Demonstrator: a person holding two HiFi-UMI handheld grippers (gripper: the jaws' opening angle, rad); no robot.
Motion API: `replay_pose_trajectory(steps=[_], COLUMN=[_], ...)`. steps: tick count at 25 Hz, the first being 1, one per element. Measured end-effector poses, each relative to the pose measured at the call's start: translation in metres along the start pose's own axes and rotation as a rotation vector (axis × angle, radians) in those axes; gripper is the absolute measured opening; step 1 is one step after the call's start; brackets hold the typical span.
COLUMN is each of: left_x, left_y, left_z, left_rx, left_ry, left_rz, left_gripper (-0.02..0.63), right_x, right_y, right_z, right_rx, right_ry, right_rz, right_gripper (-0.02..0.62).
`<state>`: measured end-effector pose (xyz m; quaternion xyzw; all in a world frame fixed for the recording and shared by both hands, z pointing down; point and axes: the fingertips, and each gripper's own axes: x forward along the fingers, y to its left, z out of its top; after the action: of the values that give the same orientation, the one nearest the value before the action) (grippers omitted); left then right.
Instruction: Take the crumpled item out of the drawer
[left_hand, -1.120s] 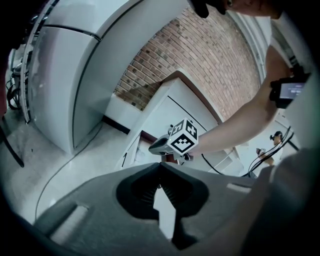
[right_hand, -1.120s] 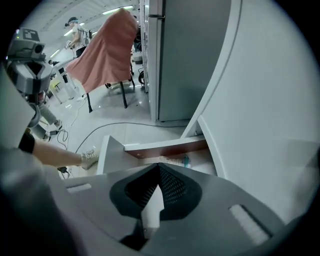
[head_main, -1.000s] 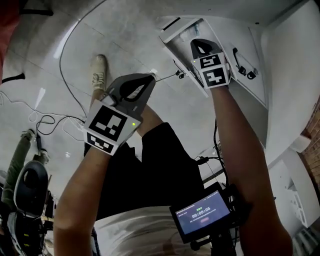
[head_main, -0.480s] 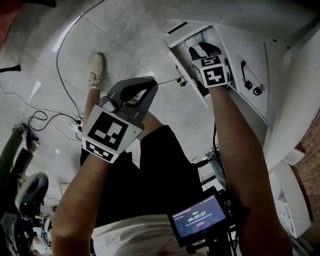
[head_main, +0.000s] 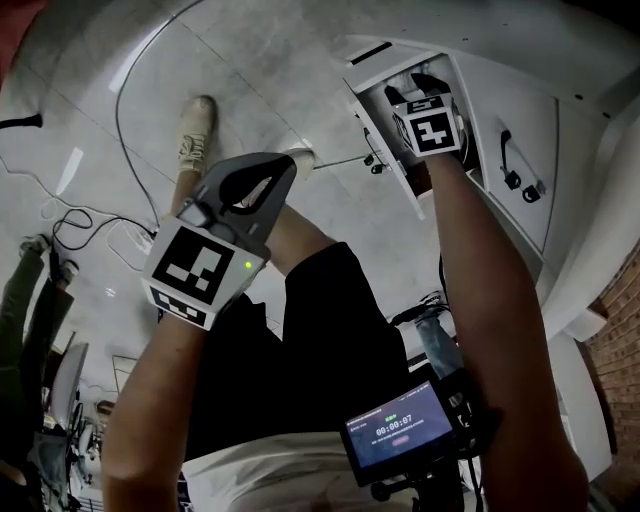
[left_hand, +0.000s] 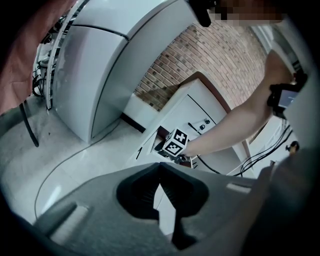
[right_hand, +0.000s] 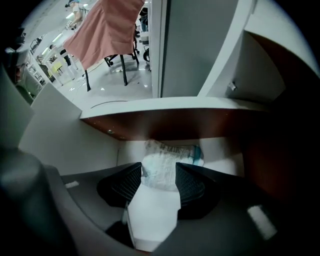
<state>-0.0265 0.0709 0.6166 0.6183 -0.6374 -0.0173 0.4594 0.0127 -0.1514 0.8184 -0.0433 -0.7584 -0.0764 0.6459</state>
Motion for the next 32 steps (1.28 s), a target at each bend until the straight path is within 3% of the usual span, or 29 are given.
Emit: replay_pose_trajectory(steps=[9,18,32], left_x=[0.003,0.000,-0.017], left_y=[-0.005,-0.016,-0.035], left_z=[0.003,0.016,0.039], left_rx=[0.011,0.065,0.161], left_ry=[0.007,0.033,0.094], left_rz=[-0.014,-0.058,-0.142], left_gripper=[0.005,0.005,0.005], right_x=[-0.002,-0.031,-0.090], right_y=[0.005,0.011,0.033], right_z=[-0.005,-0.002,-0.019], right_rx=[-0.020,-0.005,0.159], right_ry=[0.039,-0.006,-0.034], right_rz=[0.008,0.015,0.043], right_gripper=[0.140,0.124,0.117])
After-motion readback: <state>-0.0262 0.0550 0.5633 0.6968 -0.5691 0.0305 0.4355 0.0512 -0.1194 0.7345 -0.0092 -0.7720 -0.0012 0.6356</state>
